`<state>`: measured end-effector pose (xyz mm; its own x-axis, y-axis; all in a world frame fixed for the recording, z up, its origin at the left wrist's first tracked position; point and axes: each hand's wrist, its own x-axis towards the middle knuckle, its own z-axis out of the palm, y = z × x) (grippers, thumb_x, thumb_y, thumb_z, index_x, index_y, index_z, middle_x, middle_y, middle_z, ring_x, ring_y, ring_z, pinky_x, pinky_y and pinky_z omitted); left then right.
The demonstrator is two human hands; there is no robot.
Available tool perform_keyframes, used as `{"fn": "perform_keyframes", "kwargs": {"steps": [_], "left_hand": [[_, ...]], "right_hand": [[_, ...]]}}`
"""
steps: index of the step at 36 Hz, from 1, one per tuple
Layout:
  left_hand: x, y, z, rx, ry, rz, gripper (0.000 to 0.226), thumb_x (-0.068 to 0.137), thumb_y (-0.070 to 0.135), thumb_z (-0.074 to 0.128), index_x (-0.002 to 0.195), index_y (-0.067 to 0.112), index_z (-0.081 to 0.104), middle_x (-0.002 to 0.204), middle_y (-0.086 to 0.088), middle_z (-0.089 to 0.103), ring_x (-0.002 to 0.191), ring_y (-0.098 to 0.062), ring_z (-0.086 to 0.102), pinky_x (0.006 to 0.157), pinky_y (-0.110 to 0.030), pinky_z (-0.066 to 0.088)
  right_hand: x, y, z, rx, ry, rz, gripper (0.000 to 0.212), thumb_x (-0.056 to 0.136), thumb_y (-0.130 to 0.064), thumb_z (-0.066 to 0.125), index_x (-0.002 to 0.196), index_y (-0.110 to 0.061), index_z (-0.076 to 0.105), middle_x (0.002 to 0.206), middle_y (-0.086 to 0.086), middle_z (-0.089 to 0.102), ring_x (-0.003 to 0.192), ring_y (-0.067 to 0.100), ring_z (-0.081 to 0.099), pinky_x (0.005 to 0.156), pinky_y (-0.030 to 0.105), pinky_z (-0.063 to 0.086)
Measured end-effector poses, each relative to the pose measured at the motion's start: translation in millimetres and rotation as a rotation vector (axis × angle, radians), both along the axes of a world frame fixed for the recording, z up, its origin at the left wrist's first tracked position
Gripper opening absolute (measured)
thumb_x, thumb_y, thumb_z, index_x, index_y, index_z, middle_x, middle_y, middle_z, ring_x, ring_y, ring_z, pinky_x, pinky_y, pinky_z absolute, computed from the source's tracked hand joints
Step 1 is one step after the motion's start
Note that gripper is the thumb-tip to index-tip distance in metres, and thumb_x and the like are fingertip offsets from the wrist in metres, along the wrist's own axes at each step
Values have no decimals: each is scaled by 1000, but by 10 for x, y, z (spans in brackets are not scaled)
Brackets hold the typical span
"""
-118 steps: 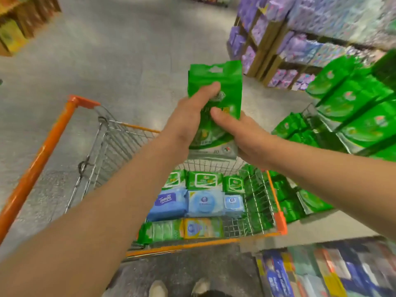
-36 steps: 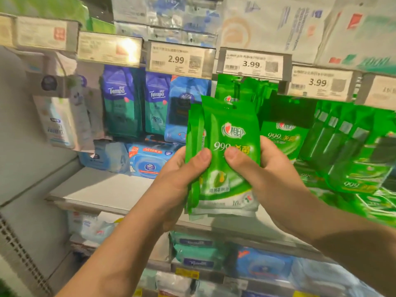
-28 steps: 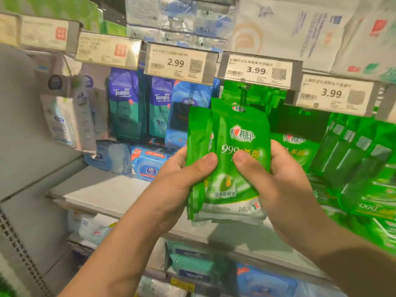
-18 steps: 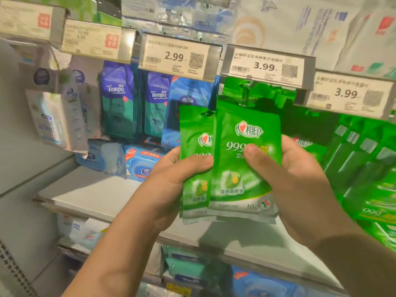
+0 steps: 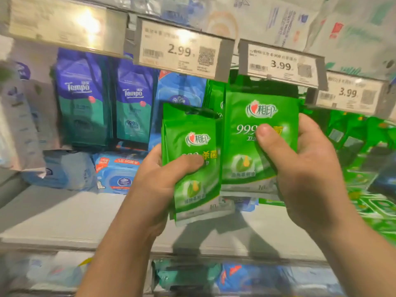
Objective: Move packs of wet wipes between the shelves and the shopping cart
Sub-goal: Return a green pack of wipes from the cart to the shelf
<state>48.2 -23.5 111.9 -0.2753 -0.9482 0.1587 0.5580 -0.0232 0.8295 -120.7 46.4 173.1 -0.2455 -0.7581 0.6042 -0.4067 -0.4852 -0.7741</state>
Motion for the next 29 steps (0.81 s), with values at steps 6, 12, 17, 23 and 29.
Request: {"fn": "perform_keyframes", "kwargs": {"steps": [6,12,17,23,29], "left_hand": [[52,-49,-116,0,0,-8,47,65,12,76,112,10,69,104,-16,78,88,-34,77,74,-44,63],[155,-100,-176,-42,-7,-4,47,65,12,77,112,12,71,103,-14,78,86,-31,77,71,-39,62],[268,-114,-207,-93,-70,37,65,53,28,84,115,15,69,107,-12,78,93,-33,77,78,-44,62],[375,-111,-199,-119,-76,109,68,51,30,83,116,15,69,106,-12,78,91,-32,77,75,-41,62],[416,-92,-186,-117,-38,118,56,59,13,79,114,12,68,101,-10,79,82,-27,77,66,-35,62]], "right_hand": [[-16,-172,-98,113,-146,-85,56,73,-60,77,116,-25,66,113,4,74,105,30,71,95,60,52],[-6,-208,-257,169,-324,-71,101,59,-69,83,139,-15,53,138,6,63,124,29,61,99,56,51],[41,-172,-503,225,-468,7,94,71,-59,81,141,-13,38,122,18,60,82,35,63,42,32,46],[211,-276,-661,250,-611,51,76,91,-46,64,146,-1,40,96,11,69,58,25,55,52,34,45],[311,-556,-688,291,-813,32,72,92,-47,66,148,-9,42,99,11,66,56,15,56,57,32,44]]}}
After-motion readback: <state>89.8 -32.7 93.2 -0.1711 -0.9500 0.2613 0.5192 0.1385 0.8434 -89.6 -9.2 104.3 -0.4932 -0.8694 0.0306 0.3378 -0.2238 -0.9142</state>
